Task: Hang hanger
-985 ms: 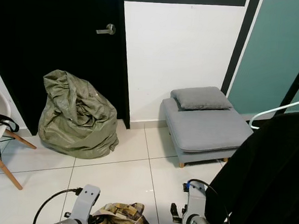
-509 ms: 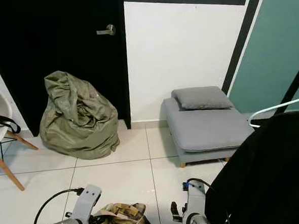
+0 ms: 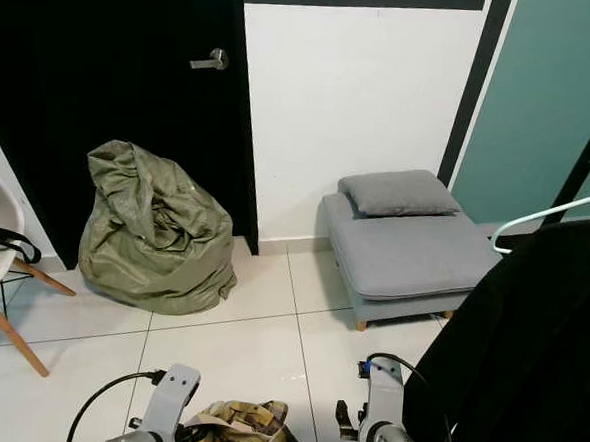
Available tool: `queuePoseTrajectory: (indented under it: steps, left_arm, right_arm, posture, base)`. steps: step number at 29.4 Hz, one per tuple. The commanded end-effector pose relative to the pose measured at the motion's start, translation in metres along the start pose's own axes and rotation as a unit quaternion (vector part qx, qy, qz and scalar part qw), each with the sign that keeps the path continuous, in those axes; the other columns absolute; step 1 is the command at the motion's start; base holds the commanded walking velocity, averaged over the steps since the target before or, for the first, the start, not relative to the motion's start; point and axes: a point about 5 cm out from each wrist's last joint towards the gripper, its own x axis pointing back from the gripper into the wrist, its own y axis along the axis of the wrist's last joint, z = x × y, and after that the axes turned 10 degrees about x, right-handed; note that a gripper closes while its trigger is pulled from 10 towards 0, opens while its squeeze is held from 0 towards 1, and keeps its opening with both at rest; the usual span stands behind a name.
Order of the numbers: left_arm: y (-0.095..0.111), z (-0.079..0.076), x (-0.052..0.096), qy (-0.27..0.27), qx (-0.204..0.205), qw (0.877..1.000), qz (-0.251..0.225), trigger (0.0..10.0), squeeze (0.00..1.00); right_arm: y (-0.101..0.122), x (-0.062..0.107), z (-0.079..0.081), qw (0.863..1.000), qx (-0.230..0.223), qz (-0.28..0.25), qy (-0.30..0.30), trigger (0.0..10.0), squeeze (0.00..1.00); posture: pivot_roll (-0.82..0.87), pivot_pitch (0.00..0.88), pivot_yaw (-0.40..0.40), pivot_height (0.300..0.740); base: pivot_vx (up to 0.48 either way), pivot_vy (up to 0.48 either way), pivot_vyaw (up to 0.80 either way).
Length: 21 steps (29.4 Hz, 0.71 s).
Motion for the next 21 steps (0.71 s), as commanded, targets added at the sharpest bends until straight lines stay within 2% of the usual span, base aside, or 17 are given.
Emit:
queuePoseTrajectory:
  steps: [1,9,21]
  left_arm:
    - [-0.0017,0.0025,0.0003,0.004,-0.013,1.0,0.006,10.0,0.0]
    - [-0.0025,0.0014,0.0,0.002,-0.016,1.0,0.01,10.0,0.0]
    - [-0.0025,0.0005,-0.0002,0.002,-0.016,1.0,0.01,10.0,0.0]
  right_arm:
    - [-0.0037,0.0005,0.0012,1.0,-0.004,0.003,-0.001,10.0,0.0]
    - [-0.005,0.0015,-0.0027,1.0,-0.024,-0.001,-0.019,10.0,0.0]
    - [-0.0055,0.0015,-0.0045,0.999,-0.029,0.001,-0.022,10.0,0.0]
  posture:
    - [0.05,0.079,0.037,0.74]
    - [0.05,0.07,0.044,0.74]
    - [0.05,0.06,0.041,0.74]
  base:
    - [0.0,0.0,0.0]
    - [0.0,0.0,0.0]
    - [0.0,0.0,0.0]
